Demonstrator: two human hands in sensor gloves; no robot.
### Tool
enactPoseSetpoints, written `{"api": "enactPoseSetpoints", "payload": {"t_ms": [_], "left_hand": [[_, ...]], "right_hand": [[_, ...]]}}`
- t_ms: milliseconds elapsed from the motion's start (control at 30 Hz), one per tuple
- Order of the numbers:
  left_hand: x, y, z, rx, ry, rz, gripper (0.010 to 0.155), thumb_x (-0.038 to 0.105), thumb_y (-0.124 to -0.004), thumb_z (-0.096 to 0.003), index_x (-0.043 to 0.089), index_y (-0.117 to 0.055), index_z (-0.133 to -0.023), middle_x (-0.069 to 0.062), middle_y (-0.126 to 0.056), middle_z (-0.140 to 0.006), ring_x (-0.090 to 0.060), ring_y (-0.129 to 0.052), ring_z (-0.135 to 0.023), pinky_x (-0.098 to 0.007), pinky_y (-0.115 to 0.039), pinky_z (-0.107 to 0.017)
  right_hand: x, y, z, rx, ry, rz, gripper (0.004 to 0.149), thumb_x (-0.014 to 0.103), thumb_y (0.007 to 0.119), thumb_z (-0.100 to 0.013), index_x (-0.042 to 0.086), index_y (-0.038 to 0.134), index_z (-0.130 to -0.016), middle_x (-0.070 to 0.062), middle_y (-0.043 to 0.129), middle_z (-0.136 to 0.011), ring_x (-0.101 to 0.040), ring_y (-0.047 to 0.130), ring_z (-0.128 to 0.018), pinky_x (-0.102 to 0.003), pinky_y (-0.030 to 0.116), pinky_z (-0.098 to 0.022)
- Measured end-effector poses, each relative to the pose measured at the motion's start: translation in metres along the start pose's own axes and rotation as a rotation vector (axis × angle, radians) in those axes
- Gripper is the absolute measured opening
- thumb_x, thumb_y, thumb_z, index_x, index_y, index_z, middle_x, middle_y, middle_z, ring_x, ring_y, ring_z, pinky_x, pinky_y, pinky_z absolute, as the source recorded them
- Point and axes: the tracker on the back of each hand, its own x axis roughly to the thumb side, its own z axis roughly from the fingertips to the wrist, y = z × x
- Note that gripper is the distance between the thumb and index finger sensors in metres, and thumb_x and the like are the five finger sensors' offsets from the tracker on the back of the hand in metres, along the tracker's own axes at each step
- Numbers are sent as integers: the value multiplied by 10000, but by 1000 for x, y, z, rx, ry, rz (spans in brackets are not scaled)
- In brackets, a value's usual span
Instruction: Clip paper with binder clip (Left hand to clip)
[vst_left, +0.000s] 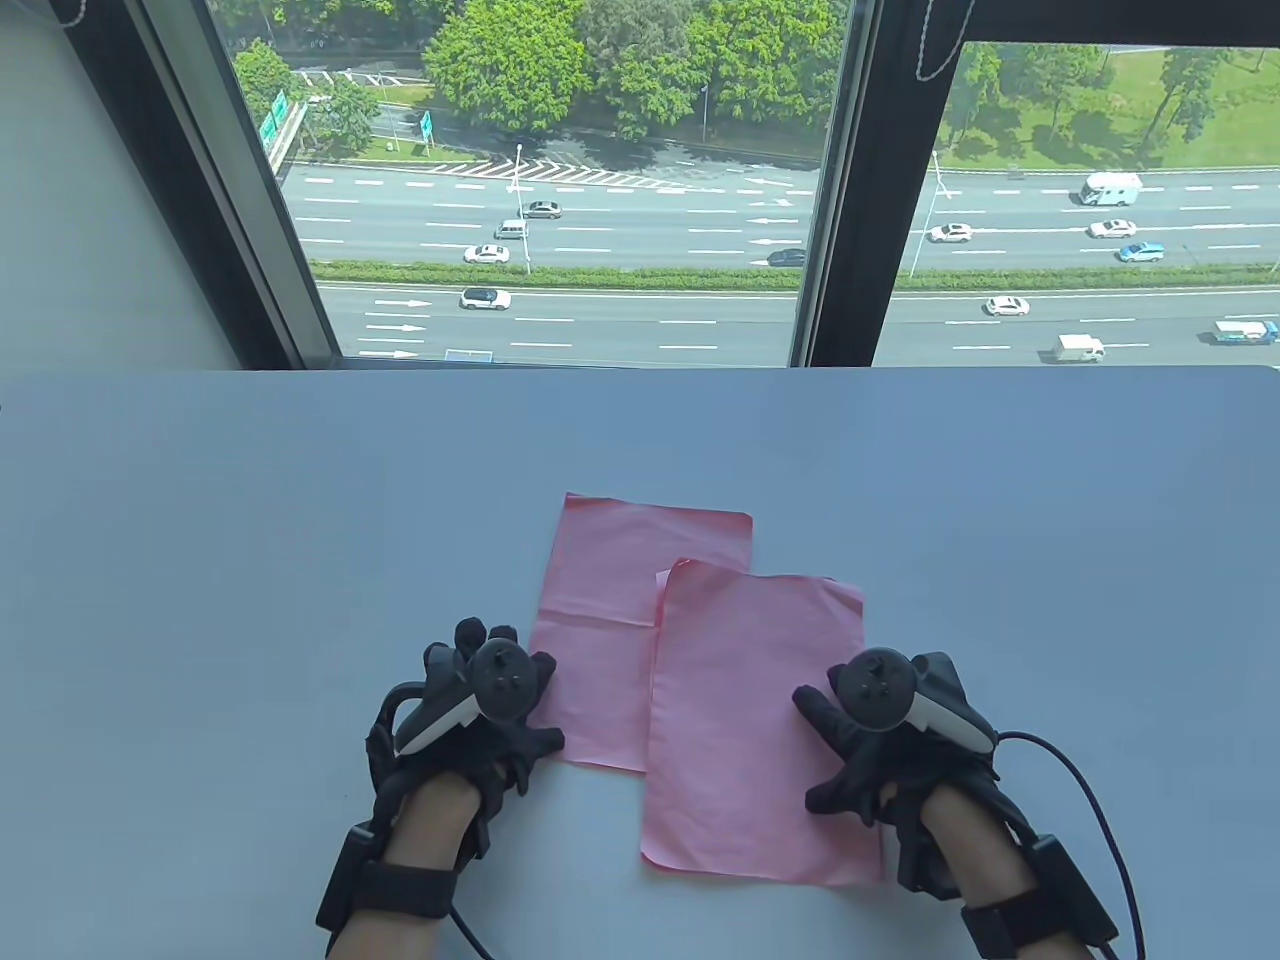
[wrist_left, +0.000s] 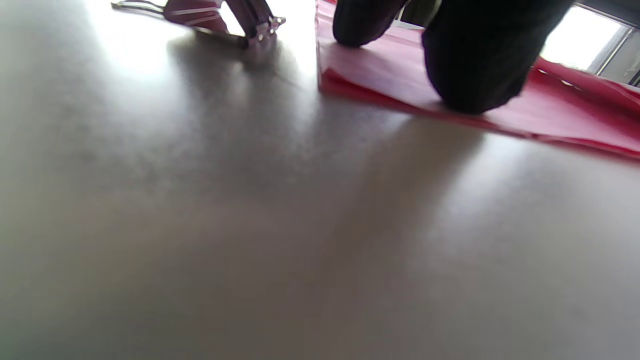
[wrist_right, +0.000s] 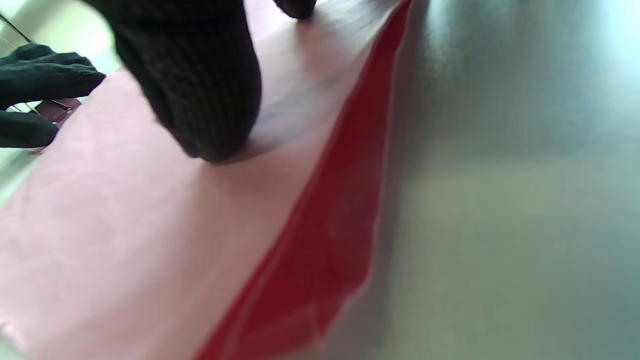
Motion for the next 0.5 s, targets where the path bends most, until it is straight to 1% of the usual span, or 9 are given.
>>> {"api": "enactPoseSetpoints", "payload": {"t_ms": [300,433,500], "left_hand": [[14,0,3,4,-38,-42,803,588,-820,-437,293,-522,-1122,-77,-279,-1206,-344,17,-1008,-581,-37,-635],[16,3,4,19,-68,-32,766,583,-824,-434,299,-584,-1104,-72,-293,-1208,-347,-1,-1014,-584,-50,-642],[15,7,7,27,-72,-21,735,574,-827,-434,309,-633,-1091,-67,-296,-1208,-343,-3,-1016,-583,-52,-645]], "right_hand": [[1,1,-2,-21,-22,2,951,434,947,-395,248,324,-1088,-129,97,-1093,-517,1,-904,-715,127,-603],[2,2,-3,-27,-35,2,947,440,940,-395,253,320,-1087,-126,102,-1094,-515,6,-905,-713,129,-603],[0,-3,0,-36,-50,-23,945,456,924,-394,259,309,-1084,-120,104,-1095,-513,6,-905,-712,130,-604]]}}
